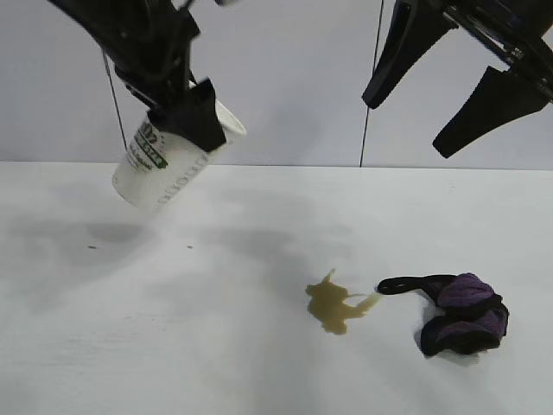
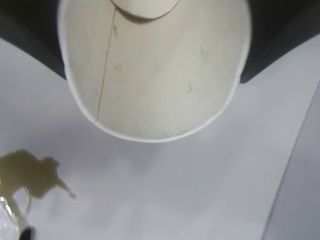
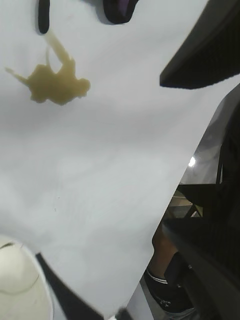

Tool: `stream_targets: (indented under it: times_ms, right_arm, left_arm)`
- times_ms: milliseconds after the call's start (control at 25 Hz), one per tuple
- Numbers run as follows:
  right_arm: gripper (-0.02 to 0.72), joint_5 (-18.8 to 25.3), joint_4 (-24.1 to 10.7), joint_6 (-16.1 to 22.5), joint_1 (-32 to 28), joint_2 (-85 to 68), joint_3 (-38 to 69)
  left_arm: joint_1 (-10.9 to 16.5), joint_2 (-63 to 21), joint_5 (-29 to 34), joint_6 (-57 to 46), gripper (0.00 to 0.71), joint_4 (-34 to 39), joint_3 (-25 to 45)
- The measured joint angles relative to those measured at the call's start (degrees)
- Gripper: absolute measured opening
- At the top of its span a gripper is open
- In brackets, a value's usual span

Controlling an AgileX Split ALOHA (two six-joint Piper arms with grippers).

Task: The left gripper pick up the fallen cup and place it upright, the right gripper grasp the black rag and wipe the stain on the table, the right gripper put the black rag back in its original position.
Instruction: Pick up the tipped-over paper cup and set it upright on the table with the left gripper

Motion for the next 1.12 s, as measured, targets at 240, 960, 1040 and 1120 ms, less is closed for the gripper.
stream_targets:
  times_ms: [240,960,1040,1120]
  right_arm:
    - [0.495,0.0,0.0,0.0,0.0,0.0,0.0]
    - [0.495,0.0,0.0,-0.1,0.0,0.0,0.0]
    - [0.495,0.0,0.0,-0.1,0.0,0.0,0.0]
    - [0.495,0.0,0.0,-0.1,0.0,0.0,0.0]
  left_arm:
    - [11.3,-6.7,0.0,28.3,0.56,-31.5,11.3]
    - [23.4,2.3,12.8,86.6,0.56,-78.6,31.9]
    - [23.4,5.1,13.2,86.7,0.56,-78.8,30.3]
    - [23.4,7.0,13.2,87.0,0.56,-79.0,29.2]
